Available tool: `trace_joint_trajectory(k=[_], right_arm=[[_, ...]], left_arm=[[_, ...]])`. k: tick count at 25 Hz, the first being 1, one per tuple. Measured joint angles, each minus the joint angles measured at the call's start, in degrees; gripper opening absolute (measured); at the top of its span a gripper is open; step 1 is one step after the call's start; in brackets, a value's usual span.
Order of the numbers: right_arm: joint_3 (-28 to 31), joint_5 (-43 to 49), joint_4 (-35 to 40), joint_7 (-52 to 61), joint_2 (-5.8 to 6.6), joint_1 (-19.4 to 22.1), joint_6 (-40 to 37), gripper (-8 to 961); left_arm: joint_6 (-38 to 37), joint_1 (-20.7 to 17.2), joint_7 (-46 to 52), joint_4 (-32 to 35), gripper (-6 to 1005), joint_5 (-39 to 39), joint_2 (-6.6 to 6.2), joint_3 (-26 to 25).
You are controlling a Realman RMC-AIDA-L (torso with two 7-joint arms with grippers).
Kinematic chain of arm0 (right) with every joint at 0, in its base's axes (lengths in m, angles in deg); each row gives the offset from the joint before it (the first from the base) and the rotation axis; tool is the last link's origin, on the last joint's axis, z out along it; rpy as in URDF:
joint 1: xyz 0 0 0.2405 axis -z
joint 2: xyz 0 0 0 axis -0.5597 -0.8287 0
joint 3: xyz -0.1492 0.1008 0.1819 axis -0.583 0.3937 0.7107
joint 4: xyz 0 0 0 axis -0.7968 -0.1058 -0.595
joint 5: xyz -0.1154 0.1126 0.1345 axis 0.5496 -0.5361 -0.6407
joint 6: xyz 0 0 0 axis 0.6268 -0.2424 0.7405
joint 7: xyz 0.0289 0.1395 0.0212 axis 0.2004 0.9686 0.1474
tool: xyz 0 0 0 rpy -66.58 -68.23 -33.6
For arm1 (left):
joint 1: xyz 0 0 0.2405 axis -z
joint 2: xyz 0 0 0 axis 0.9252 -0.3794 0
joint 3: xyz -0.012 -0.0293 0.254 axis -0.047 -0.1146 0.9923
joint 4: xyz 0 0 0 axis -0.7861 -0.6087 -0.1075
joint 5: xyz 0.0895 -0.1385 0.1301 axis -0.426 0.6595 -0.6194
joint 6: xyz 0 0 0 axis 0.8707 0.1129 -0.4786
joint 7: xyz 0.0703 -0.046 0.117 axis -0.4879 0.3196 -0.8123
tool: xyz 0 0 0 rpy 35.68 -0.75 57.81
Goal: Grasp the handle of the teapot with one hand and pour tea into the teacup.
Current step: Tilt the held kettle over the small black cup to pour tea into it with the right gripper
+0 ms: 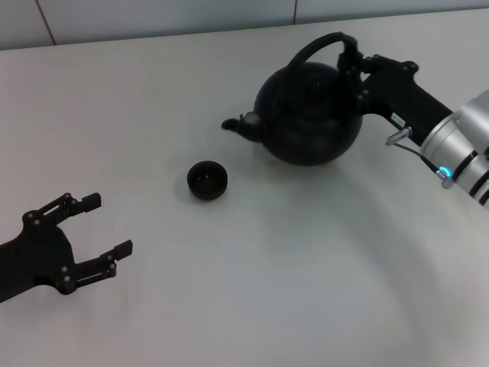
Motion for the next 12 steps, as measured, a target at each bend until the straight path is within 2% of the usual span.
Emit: trace_joint_trajectory(k=[12], right_arm=[[-2.7, 2.6, 1.7, 0.1, -0.06, -2.2, 1.1, 90]], left_arm=[[0.2, -0.1, -0.2, 0.0, 854, 0.0, 0.38, 0.0]])
